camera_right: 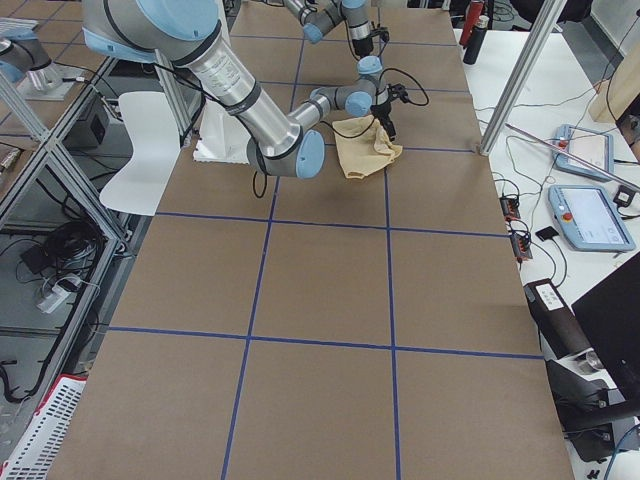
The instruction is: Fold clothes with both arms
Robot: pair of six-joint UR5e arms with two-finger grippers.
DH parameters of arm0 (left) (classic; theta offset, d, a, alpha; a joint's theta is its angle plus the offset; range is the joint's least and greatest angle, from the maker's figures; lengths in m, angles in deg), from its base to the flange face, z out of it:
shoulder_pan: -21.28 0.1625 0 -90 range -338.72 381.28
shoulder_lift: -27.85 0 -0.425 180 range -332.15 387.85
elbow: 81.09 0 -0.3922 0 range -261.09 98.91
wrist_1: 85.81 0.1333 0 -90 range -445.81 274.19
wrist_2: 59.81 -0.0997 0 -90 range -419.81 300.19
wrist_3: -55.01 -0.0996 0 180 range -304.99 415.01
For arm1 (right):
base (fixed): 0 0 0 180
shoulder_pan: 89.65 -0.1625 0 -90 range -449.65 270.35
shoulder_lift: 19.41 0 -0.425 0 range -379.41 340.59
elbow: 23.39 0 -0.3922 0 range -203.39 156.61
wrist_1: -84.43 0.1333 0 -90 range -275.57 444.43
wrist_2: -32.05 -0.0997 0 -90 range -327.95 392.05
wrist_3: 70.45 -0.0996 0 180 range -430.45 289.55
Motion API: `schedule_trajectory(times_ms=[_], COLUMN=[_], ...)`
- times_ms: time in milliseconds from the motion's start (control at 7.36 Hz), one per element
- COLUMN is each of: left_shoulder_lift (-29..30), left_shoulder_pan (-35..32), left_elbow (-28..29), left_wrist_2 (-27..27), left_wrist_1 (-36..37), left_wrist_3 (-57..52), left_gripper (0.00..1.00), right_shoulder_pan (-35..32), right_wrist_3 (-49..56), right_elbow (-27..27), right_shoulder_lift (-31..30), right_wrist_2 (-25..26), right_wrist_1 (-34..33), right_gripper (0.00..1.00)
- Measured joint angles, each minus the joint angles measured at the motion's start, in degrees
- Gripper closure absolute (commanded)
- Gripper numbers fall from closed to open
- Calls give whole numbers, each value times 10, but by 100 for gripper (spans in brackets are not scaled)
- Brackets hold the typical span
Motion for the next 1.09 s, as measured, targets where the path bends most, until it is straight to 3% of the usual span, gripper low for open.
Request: schedule_trajectory(times_ms=[408,679,1087], left_shoulder_lift=[0,0,0], left_shoulder_pan=[0,0,0], left_elbow=[3,3,4], left_wrist_2=[-1,-1,-1], left_wrist_1=[0,0,0], left_wrist_3=[-1,-1,-1], left_gripper=[1,1,1], right_shoulder_pan=[-9,-10,-10], right_wrist_3=[-15,-70,-304], right_elbow=[-17,6,79], right_shoulder_lift=[22,8,-54], right_wrist_2=[2,-8,-42], right_wrist_1=[20,16,2], right_gripper=[0,1,1])
